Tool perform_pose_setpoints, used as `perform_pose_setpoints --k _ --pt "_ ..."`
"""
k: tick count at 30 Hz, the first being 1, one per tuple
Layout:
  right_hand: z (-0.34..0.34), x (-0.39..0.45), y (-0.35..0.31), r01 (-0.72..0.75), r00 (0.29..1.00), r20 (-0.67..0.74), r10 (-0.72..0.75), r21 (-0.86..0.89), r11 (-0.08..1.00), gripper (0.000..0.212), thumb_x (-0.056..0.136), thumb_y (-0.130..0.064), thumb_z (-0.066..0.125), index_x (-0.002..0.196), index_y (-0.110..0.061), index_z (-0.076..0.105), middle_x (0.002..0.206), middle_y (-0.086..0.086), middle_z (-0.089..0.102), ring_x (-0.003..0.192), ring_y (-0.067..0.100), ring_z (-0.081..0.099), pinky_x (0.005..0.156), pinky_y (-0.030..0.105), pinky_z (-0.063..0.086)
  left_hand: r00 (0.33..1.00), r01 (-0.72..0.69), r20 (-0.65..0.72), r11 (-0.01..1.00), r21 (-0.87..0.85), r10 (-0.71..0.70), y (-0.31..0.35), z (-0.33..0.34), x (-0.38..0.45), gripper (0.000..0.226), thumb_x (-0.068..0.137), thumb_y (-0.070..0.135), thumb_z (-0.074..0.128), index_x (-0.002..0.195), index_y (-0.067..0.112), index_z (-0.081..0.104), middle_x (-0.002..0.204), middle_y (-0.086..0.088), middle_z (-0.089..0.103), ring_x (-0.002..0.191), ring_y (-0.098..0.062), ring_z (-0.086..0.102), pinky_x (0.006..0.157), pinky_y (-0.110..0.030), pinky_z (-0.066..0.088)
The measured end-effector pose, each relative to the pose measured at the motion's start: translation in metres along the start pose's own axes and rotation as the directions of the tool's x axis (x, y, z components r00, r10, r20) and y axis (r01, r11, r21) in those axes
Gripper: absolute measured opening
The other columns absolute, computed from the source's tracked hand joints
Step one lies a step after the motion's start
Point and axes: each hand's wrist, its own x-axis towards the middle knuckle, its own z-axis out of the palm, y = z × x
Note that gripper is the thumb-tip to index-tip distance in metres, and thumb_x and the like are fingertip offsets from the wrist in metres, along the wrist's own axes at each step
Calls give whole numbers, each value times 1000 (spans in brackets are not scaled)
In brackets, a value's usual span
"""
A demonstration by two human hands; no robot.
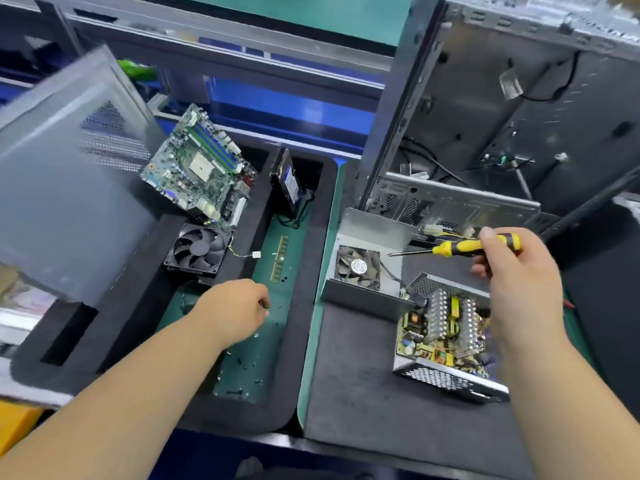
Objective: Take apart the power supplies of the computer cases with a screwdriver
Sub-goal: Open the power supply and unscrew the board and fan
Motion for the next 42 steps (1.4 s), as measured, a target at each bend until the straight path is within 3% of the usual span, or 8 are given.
perform_pose_setpoints --k 6,11,16,23,28,31,38,42 --pt "-6 -15 -11 62 995 -64 -76 -197 978 20 88 -50 60 88 -30 63 80 -3 64 75 16 62 76 40 51 972 -156 -211 949 -274 99 6 -15 17 11 91 27 61 94 36 68 87 20 59 83 -8 58 73 -25 44" --pt "-5 -20 -12 172 983 2 -182 -342 924 11 95 -32 62 85 -29 58 76 -13 57 70 0 52 61 12 37 909 -385 -329 821 -422 257 37 -27 30 10 88 32 69 97 31 68 91 16 62 87 -2 57 83 -25 48" --pt "-1 -27 0 156 984 -38 -172 -266 951 8 94 -30 60 86 -28 57 70 -17 54 63 2 48 57 14 36 835 -544 -228 814 -204 502 81 -22 36 42 80 53 73 116 33 63 112 13 59 109 -13 52 98 -34 41" --pt "1 -67 44 56 965 -255 -58 -16 998 5 92 -37 55 91 -33 57 72 -21 56 61 0 48 57 12 38 842 -532 -239 816 -227 483 126 -28 53 30 92 43 63 118 29 63 113 11 60 110 -14 53 98 -33 42" --pt "-1 -70 63 52 932 -362 -16 89 995 6 96 -32 52 94 -36 56 77 -25 59 64 -4 52 59 8 41 887 -455 -78 830 -323 456 170 -28 77 29 96 26 60 124 26 63 121 8 63 114 -15 56 98 -30 44" --pt "0 -73 70 116 926 -368 -88 55 992 4 95 -39 51 97 -40 55 82 -21 59 68 0 53 63 12 42 887 -434 -2 832 -344 462 185 -21 83 36 94 21 62 129 26 62 125 5 64 114 -16 58 99 -29 43" --pt "-28 -55 84 202 922 -347 -172 53 978 7 97 -35 51 96 -40 54 78 -19 61 60 1 54 57 16 44 898 -437 -90 854 -282 430 197 -19 77 22 93 30 67 114 29 74 111 9 72 105 -13 62 91 -27 46" --pt "-54 -36 92 161 941 -322 -107 146 976 10 95 -32 51 91 -39 56 80 -16 59 67 13 57 62 37 48 919 -394 -94 887 -241 383 209 -14 68 16 93 33 66 105 35 76 103 14 73 99 -11 62 87 -30 49"
